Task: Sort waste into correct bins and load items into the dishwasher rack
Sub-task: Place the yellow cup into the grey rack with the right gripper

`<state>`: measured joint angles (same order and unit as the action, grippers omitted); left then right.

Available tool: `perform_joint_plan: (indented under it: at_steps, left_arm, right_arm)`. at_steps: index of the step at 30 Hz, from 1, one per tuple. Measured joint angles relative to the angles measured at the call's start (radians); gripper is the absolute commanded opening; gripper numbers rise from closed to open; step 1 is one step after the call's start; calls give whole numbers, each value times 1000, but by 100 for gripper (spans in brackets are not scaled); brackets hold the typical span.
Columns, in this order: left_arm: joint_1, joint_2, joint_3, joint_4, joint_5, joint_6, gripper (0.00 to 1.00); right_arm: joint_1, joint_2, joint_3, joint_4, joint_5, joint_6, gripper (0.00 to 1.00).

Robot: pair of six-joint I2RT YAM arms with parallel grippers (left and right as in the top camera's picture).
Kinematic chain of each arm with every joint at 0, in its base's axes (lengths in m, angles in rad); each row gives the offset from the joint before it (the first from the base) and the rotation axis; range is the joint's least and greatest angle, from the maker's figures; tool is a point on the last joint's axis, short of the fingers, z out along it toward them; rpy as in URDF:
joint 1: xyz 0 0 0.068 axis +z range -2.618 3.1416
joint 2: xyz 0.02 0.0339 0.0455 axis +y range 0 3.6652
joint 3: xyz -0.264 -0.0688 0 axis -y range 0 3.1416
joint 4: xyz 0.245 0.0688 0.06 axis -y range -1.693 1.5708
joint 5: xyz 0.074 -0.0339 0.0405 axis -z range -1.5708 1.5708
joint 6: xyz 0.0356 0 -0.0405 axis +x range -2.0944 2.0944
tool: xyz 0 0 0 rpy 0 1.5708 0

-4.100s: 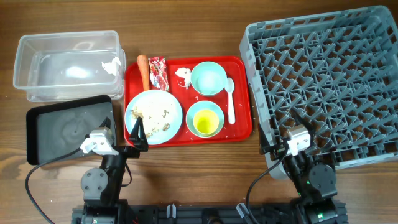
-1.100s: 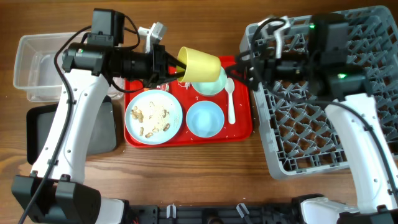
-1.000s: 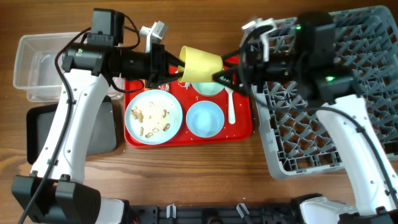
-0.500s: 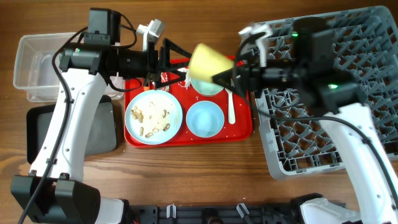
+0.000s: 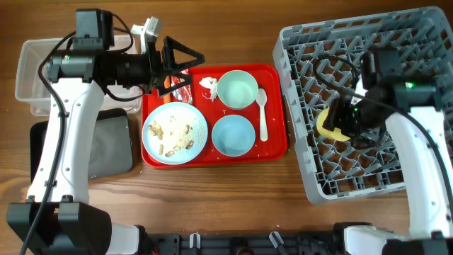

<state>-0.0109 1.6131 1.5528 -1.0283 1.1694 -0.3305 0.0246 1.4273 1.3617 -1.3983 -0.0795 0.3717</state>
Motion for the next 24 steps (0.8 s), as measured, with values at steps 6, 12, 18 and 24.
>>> perform_joint_plan:
  at_steps: [6,12,18,24]
  left_arm:
    - [0,0,0,0,-47,0,100]
    - [3,0,0,-27,-62,4,95]
    - [40,-45,0,-32,-220,3,99]
    - [63,-257,0,-87,-490,4,86]
  right_arm:
    - [0,114,-28,114,21,17,80]
    - [0,143,-30,102,-50,12,80]
    - [76,61,-22,169,-58,-34,70]
    - [83,11,-9,261,-62,-67,11]
